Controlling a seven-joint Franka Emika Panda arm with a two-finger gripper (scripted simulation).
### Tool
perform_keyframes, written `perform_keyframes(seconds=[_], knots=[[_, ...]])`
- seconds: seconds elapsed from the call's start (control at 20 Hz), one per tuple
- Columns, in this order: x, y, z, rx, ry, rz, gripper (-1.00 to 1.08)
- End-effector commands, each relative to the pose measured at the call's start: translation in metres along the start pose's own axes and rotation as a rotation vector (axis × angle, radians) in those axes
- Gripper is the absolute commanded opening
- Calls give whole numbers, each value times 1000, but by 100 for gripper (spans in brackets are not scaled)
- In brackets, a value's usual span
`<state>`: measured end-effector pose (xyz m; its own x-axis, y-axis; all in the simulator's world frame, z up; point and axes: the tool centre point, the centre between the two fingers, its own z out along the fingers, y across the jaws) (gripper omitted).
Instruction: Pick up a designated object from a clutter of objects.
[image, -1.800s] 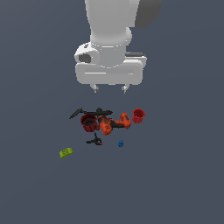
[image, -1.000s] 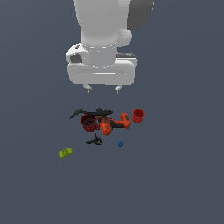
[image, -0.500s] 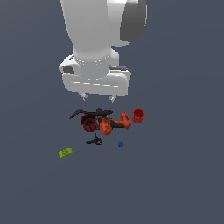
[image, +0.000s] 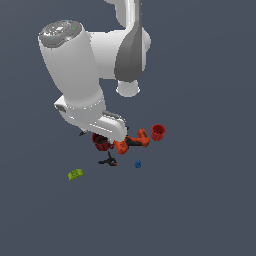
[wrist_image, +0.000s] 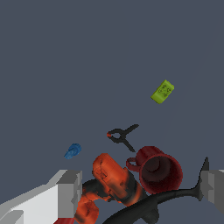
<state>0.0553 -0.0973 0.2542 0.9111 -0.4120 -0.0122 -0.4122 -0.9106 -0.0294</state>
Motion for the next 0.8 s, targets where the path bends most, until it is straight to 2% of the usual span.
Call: perform_keyframes(seconds=[0.0, 0.45, 0.75], knots=[[17, 11, 20, 2, 0, 84, 100], [68, 59, 98, -2, 5, 379, 100], [89, 89, 145, -12, 12, 537, 100]])
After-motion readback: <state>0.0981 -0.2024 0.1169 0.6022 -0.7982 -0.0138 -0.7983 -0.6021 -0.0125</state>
